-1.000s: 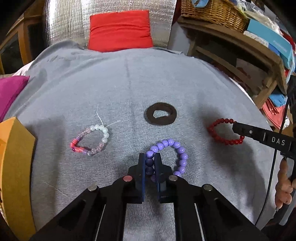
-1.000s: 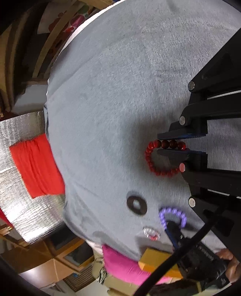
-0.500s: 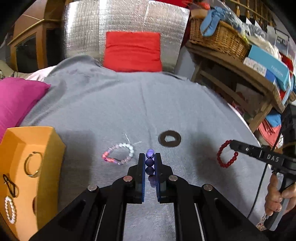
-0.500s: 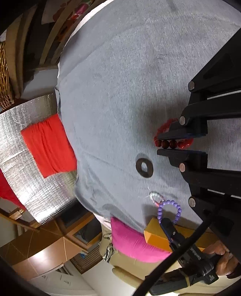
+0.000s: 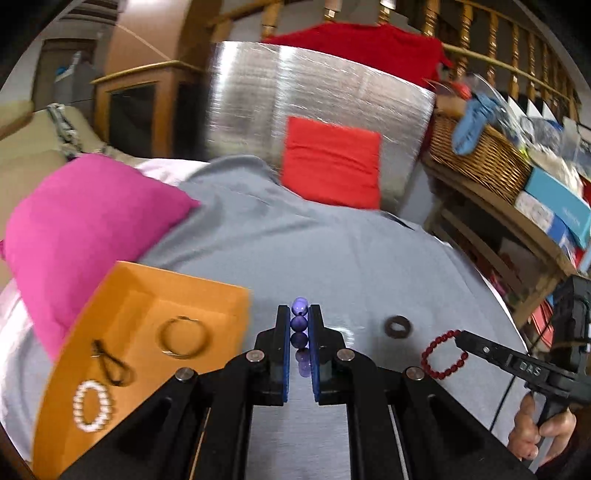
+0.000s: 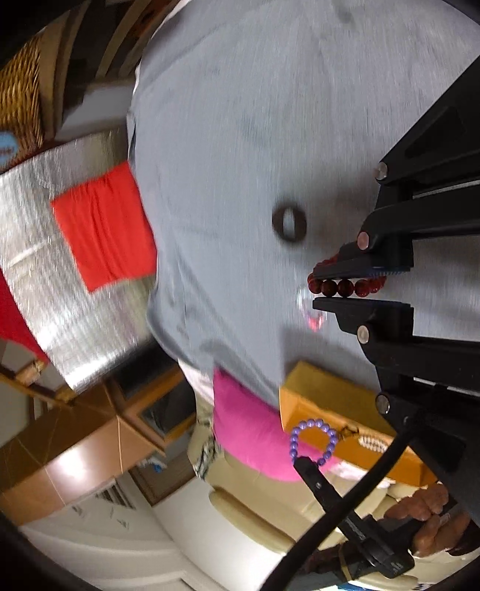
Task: Organize jewelry
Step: 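Lift the red and purple bead bracelets and carry them over the orange box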
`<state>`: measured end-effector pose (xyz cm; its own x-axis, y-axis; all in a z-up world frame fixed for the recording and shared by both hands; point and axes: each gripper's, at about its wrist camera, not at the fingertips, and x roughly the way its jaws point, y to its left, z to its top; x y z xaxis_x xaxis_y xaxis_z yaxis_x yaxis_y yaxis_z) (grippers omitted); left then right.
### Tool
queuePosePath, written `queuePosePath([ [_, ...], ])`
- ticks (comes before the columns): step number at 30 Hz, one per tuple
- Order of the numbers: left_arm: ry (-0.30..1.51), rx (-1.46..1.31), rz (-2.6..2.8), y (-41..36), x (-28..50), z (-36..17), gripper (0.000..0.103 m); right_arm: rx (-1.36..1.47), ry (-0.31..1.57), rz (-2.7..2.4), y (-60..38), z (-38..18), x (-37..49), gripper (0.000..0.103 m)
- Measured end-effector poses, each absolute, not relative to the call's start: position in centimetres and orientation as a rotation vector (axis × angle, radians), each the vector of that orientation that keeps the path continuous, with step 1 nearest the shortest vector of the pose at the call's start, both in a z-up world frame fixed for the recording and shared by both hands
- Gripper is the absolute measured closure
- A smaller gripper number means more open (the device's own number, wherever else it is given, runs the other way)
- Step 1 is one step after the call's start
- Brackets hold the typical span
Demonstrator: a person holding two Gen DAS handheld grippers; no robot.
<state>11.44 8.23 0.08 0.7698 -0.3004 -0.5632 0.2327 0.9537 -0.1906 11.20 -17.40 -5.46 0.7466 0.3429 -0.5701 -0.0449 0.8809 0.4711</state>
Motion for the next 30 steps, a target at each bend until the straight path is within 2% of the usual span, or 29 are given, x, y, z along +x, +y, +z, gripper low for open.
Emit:
queuePosePath([
  [12, 0.665, -0.17, -0.137, 17.0, 11.6, -1.0, 0.094, 0.404, 0.674, 0.457, -5.5, -2.2, 10.7, 0.093],
  [30, 0.828, -0.321, -0.161, 22.6, 14.4, -6.2, 0.094, 0.358, 0.819, 0.743, 6.7, -5.9, 11.3, 0.093],
])
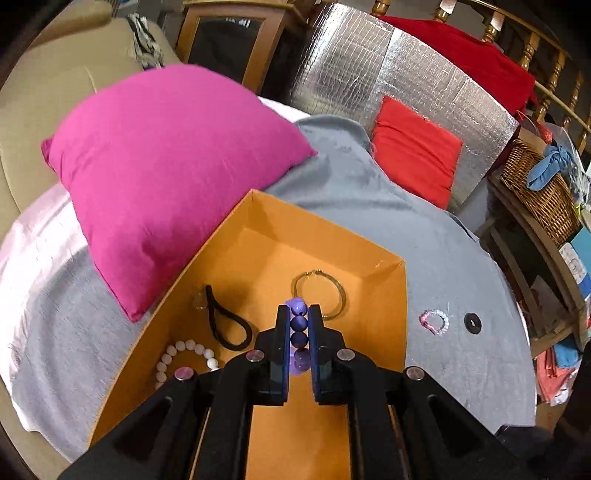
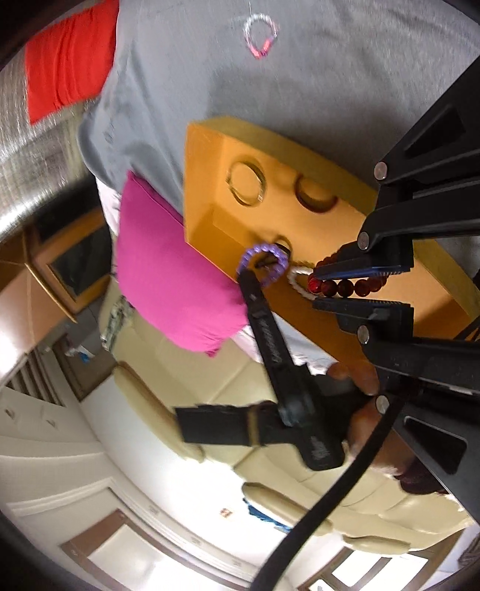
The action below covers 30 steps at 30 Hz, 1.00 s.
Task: Organize jewelry
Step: 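Lift the red and purple bead bracelets and carry them over the orange box, then open the left tool over the box while the right tool releases the red bracelet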
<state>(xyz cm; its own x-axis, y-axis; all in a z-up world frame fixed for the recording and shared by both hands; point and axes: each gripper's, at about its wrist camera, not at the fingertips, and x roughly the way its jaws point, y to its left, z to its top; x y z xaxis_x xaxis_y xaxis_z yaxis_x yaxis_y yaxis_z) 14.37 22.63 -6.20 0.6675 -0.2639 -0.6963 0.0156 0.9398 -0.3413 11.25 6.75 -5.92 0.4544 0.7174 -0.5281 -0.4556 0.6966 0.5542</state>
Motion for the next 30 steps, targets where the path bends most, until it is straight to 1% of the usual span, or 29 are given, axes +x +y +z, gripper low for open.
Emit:
queuePosePath([
  [10, 0.934, -0.311, -0.191, 21.9, 15.5, -8.7, 0.094, 0.232, 0.89, 0.74, 10.1, -9.0, 11.2, 0.093],
  [20, 1.004, -0.289, -0.127, 21.8, 16.1, -9.8, 0.093, 0.196, 0.907, 0.669, 10.0, -9.8, 12.1, 0.091],
  [22, 0.999, -0.309, -0.117, 22.1, 16.0, -9.7, 0.086, 0.209, 0.894, 0.641, 9.1, -9.5, 12.3, 0.091],
  [23, 0.995, -0.309, -0.109, 22.1, 15.9, -9.5, 0.078, 0.219, 0.888, 0.633, 8.7, -9.3, 12.5, 0.091],
  [24, 0.989, -0.303, -0.094, 22.1, 15.8, -9.4, 0.074, 0.228, 0.881, 0.621, 8.3, -9.1, 12.7, 0.091],
  [30, 0.915, -0.271, -0.04, 21.6, 15.4, -7.6, 0.074, 0.272, 0.837, 0.552, 5.1, -8.1, 13.3, 0.091],
])
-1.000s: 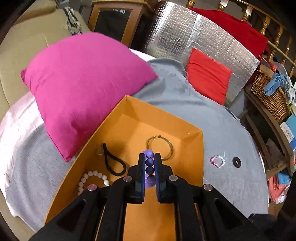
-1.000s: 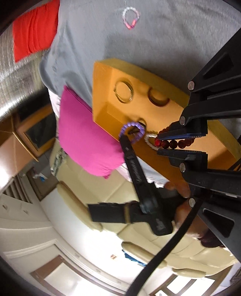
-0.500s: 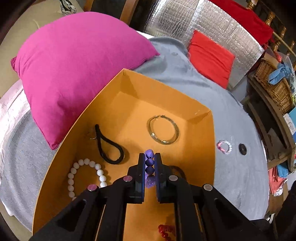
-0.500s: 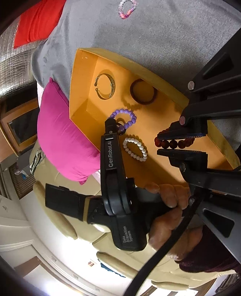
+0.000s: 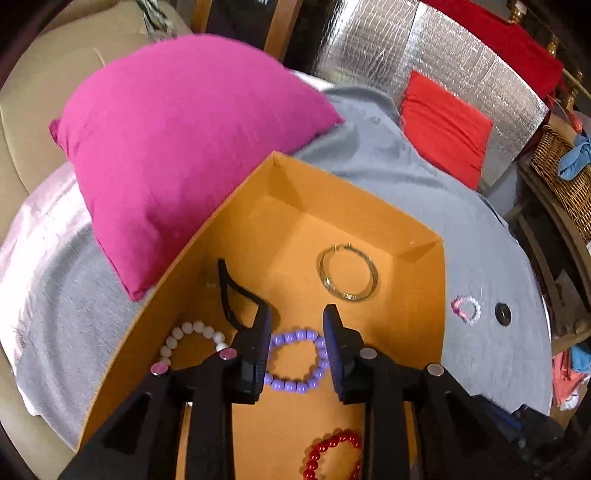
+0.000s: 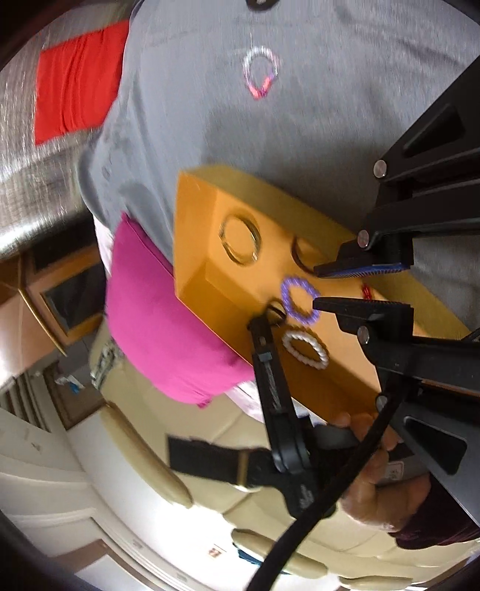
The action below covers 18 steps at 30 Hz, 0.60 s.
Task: Organize jewelry
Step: 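Open the left tool over the box while the right tool releases the red bracelet, then move the left tool to the pink-white bead bracelet while the right tool moves to the black ring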
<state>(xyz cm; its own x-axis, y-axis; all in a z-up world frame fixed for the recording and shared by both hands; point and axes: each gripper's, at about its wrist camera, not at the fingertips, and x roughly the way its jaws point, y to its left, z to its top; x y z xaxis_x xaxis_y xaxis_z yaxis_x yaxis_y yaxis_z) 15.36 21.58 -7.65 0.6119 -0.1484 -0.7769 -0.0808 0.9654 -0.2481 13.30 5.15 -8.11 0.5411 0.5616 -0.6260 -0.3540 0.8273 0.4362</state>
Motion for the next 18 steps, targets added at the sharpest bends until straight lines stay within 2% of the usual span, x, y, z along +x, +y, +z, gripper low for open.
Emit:
queuePosePath([
  [4, 0.832, -0.234, 0.002, 20.4, 14.8, -5.9, 0.074, 0.31, 0.811, 0.495, 2.4, -7.1, 13.6, 0.091],
  [5, 0.815, -0.222, 0.01, 20.0, 14.7, -5.6, 0.071, 0.315, 0.806, 0.483, 1.6, -6.8, 13.6, 0.091],
  [7, 0.777, -0.193, 0.022, 18.9, 14.4, -4.7, 0.059, 0.314, 0.798, 0.448, 0.3, -6.5, 13.7, 0.09],
  [8, 0.763, -0.183, 0.023, 18.4, 14.2, -4.4, 0.05, 0.31, 0.795, 0.42, -0.5, -6.4, 13.7, 0.088],
  [9, 0.744, -0.169, 0.023, 17.6, 14.0, -4.0, 0.047, 0.307, 0.795, 0.395, -1.3, -6.4, 13.8, 0.084],
  [11, 0.717, -0.14, 0.009, 16.1, 14.0, -3.3, 0.047, 0.31, 0.798, 0.348, -2.8, -6.4, 13.9, 0.079],
  [18, 0.671, -0.065, -0.069, 11.3, 13.6, -2.3, 0.042, 0.36, 0.822, 0.211, -8.8, -6.0, 14.0, 0.079],
])
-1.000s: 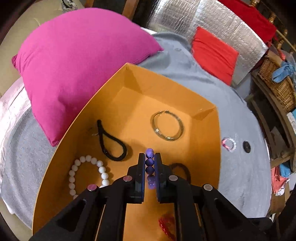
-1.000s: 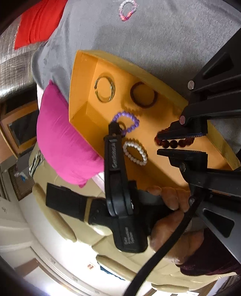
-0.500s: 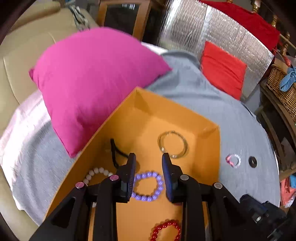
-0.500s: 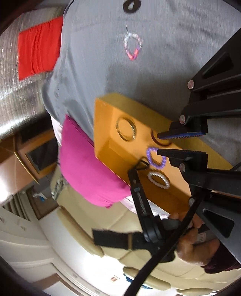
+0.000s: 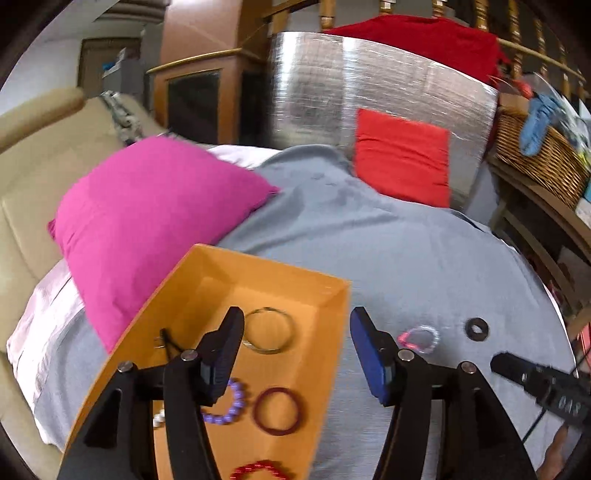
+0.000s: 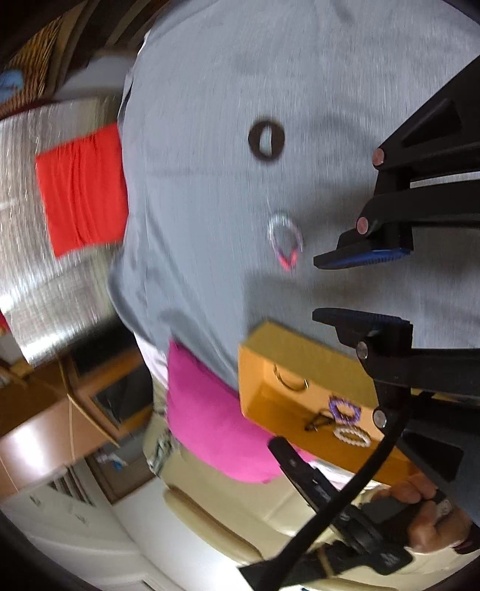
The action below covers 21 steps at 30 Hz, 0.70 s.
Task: Organize jewelry
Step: 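Move the left tool to the pink-white bead bracelet while the right tool moves to the black ring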
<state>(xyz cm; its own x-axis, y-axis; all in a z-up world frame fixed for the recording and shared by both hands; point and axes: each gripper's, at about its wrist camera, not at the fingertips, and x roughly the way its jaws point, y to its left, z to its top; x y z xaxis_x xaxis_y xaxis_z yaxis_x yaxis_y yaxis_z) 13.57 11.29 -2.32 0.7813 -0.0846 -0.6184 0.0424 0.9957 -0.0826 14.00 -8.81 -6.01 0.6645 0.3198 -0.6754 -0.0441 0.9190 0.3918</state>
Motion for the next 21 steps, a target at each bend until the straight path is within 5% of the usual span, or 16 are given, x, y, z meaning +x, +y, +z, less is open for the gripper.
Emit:
queuePosePath([
  [21, 0.722, 0.113, -0.238, 0.5, 12.8, -5.0, 0.042, 0.535, 0.856, 0.039, -20.4, -8.3, 14.5, 0.079],
])
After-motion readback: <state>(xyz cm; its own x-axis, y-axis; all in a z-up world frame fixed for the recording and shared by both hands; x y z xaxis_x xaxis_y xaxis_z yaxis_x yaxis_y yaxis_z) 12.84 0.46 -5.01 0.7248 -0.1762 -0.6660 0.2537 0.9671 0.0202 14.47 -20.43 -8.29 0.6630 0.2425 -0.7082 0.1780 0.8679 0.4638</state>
